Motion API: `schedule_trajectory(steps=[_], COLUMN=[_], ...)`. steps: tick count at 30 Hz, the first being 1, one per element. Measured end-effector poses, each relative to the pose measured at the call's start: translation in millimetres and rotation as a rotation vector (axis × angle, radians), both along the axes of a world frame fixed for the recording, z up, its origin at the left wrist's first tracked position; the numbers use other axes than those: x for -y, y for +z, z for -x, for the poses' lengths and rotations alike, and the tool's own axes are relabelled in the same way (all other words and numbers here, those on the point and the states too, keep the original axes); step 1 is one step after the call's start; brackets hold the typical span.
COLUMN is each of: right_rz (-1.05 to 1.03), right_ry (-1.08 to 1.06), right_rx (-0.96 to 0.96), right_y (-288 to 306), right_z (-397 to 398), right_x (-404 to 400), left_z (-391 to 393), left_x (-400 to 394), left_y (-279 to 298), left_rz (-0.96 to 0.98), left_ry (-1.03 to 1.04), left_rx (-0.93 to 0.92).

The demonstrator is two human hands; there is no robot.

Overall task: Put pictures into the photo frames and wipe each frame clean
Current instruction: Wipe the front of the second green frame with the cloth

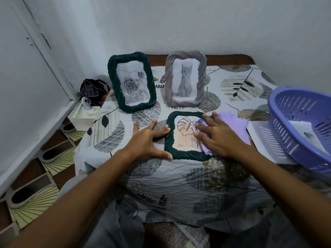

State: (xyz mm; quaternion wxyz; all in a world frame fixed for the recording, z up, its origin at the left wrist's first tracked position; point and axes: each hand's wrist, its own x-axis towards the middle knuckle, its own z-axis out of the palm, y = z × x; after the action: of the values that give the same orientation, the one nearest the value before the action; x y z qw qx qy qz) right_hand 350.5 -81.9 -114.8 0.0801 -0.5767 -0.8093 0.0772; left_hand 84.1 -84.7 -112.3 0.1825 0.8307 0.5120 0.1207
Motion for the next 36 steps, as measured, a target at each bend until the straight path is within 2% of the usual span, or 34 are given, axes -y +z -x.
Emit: schedule_trajectory(steps=[3,6,11,16,21,28,33,36], right_rz=[-0.003,0.013,0.045,0.059,0.082,0.099,0.091,0.012], right_ry=[0.085,0.048,-0.060,-0.026,0.054,0.213,0.165,0.156], right_rx=[-0.024,0.040,0.097,0.110,0.077,0.047,0.033,0.077], right_y=[-3.7,0.3,6.5,8.6,7.1,14.4,17.6,12.7], right_z=[-2.3,-0.8,21.6,58.6,70.6,45.6,39.3,45.2], right_x=[32.8,44.4,-2.4,-29.4,-14.4,37.5,46.4,48.0], left_z=[0.3,1.2,0.3,-1.5,-1.7,-0.8,-0.8,1.0], left_x=[0.4,-0.8,-0.1,2.4,2.2,-0.1,-0.7,-3.1], left_y=[-0.2,-2.1,1.4,3.7,4.5,-0.2,-0.4,-2.8], left_rz=[0.009,0.005,0.038,0.042,0.028,0.009,0.005,0.001], left_ry=[0.007,0.001,0.014,0.027,0.020,0.018,0.015,0.003], left_rx=[0.000,0.003,-0.005,0.002,-0.023,-0.012,-0.001,-0.003])
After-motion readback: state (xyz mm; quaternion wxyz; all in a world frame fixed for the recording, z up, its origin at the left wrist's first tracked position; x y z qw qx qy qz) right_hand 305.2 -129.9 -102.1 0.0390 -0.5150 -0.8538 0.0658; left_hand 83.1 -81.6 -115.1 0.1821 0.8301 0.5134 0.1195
